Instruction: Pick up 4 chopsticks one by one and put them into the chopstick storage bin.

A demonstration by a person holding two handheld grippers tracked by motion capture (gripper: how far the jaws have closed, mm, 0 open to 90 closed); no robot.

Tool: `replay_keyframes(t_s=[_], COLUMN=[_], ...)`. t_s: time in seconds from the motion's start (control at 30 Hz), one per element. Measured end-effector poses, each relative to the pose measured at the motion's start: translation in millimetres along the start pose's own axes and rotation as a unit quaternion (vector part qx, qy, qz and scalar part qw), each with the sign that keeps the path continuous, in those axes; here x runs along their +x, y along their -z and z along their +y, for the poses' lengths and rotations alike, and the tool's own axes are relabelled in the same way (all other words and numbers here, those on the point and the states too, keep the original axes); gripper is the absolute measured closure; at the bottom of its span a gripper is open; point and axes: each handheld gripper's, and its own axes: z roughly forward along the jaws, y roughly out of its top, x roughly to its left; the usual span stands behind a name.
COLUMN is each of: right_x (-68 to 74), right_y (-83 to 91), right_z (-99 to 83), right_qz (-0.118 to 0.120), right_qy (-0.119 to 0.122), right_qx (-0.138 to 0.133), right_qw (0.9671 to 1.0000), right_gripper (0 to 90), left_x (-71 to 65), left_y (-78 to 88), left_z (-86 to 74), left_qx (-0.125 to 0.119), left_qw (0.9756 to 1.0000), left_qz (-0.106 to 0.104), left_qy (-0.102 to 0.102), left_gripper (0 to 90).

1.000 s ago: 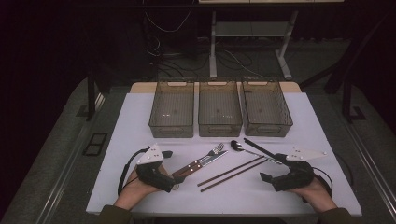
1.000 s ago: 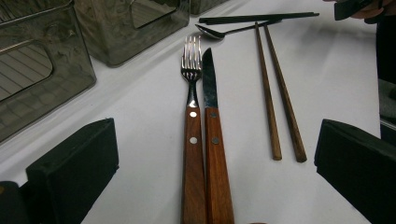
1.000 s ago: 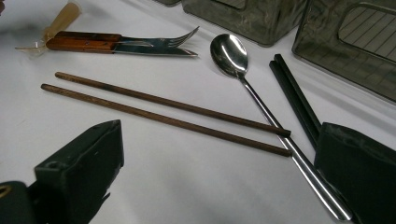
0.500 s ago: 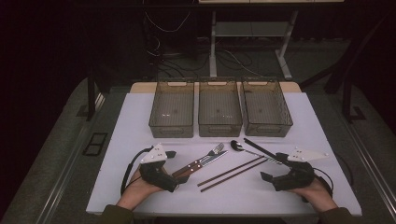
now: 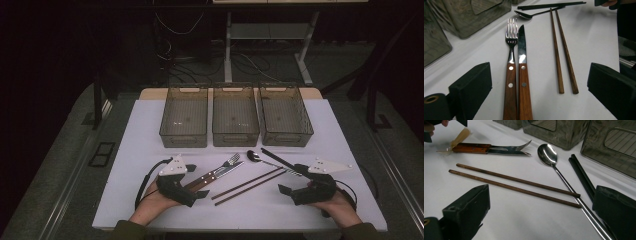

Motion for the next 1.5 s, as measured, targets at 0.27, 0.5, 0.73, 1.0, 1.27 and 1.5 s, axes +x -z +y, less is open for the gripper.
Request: replay_keyframes(t_s=[0.27, 0.5, 0.73, 1.0, 1.27, 1.5], right_x=[0.3, -1.6, -1.1, 1.6, 2.1, -3.2], right_y=[-1.0, -1.1, -1.7, -5.1, -10.1, -12.8], right_z=[0.0, -0.2, -0.3, -1.1, -2.1, -2.9], right_qz=[0.004, 0.002, 0.004, -0.004, -0.002, -0.001], right_qy=[-0.002, -0.005, -0.004, -0.004, 0.002, 0.008], right_qx=[-0.001, -0.002, -0.006, -0.003, 0.012, 0.02], right_qw=[1.0, 1.0, 1.0, 1.0, 0.9999, 0.9998], right_gripper=[1.6, 1.7, 1.7, 1.7, 1.7, 1.7], left_x=[-6.1, -9.9, -12.9, -16.6, -15.6, -19.9], left_y=[-11.0, -20.6, -30.2, -44.0, -56.3, -66.2], left_z=[5.2, 13.2, 18.0, 24.0, 28.7, 32.1], left_qx=[0.0, -0.009, -0.007, 0.01, 0.017, 0.027], left_qw=[0.9999, 0.9998, 0.9996, 0.9995, 0.9993, 0.999], left_qz=[-0.01, -0.015, -0.021, -0.021, -0.018, -0.022], left_qy=[-0.009, -0.011, -0.017, -0.022, -0.027, -0.03], left_gripper=[16.4, 26.0, 38.7, 47.0, 52.6, 58.4])
